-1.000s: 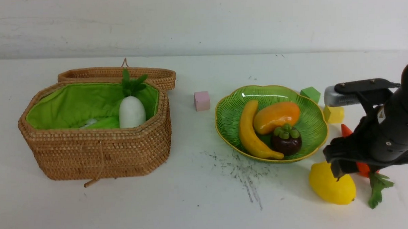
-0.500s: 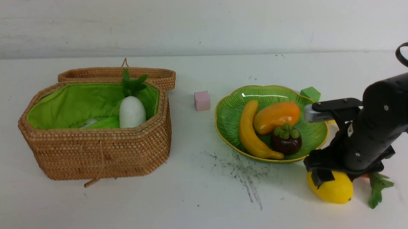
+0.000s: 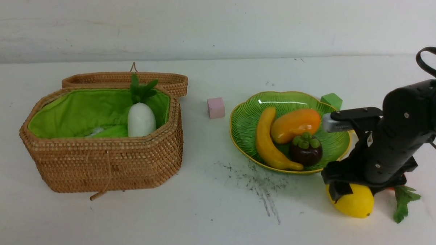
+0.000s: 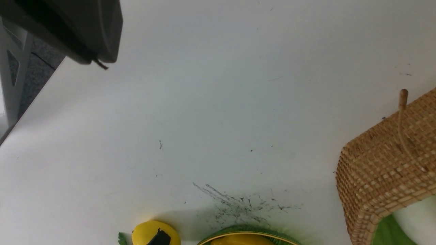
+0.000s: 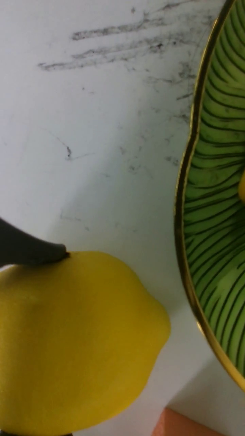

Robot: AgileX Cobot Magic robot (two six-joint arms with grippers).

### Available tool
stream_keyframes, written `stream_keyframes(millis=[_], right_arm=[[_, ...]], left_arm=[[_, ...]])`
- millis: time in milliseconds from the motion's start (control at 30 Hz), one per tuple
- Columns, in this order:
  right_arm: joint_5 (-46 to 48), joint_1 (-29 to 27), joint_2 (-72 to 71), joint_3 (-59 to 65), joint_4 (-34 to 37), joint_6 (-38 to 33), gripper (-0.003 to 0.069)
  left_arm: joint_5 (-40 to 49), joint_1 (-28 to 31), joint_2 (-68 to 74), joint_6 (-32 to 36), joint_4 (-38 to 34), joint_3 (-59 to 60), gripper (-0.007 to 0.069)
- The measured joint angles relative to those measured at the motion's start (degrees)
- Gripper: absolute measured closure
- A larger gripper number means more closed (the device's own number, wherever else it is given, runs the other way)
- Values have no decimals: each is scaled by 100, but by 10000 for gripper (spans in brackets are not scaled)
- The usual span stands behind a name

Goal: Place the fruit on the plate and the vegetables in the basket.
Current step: Use the right arm to grab a lemon and put it into the right plate

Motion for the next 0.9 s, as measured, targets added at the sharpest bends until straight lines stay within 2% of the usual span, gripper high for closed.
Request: stream_keyframes(millis=[267,900], right_arm=[[244,0,-12,0,291,32,43],[174,0,114,-36,310,279,69]], left_arm=[[20,0,0,0,-5,0,617],[73,0,0,0,-5,0,617]])
